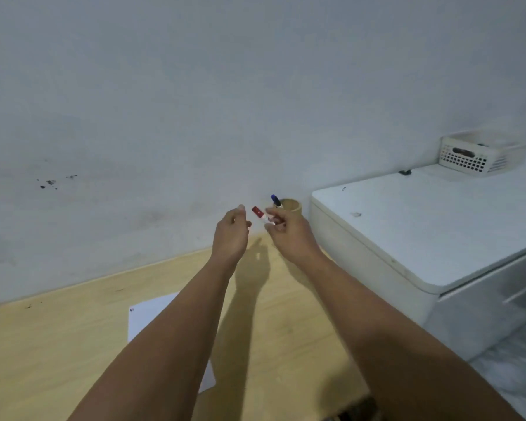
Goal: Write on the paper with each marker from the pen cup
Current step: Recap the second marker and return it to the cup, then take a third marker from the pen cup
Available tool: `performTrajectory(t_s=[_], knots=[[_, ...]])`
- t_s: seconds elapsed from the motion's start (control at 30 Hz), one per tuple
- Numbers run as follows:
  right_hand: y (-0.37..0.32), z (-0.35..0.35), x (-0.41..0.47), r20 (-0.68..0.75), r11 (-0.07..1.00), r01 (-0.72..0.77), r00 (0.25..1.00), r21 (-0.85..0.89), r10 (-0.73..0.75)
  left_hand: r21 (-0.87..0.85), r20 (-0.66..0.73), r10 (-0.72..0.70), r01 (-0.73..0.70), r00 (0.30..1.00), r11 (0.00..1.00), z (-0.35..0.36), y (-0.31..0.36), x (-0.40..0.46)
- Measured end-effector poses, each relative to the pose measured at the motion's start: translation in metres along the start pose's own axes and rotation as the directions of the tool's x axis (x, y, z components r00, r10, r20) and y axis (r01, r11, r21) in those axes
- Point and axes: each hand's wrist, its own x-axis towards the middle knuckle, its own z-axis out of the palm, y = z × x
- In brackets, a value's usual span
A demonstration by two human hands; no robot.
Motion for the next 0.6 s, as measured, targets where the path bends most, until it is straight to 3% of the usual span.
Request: performTrajectory(t_s=[0.13,0.2,0.6], knots=[[-0.004,-0.042,0.068,-0.302,0.999,0.017,0.953,0.039,-0.004,0.158,0.010,0.009,-0.011,1.000,0.987,0.041,-0.016,0.034],[-0.002,-0.054,0.096,-0.349,0.998,0.042,0.937,0.044,-0.024,0.224,0.016,0.024,-0.027,1.000,0.974,0.059,-0.028,0.047],[0.052,-0.022,0.134,-0.084,0.988,-0.048,0.996,-0.148,0.035,0.266,0.042,0.120,-0.127,0.992,0.955,0.113,-0.071,0.091]])
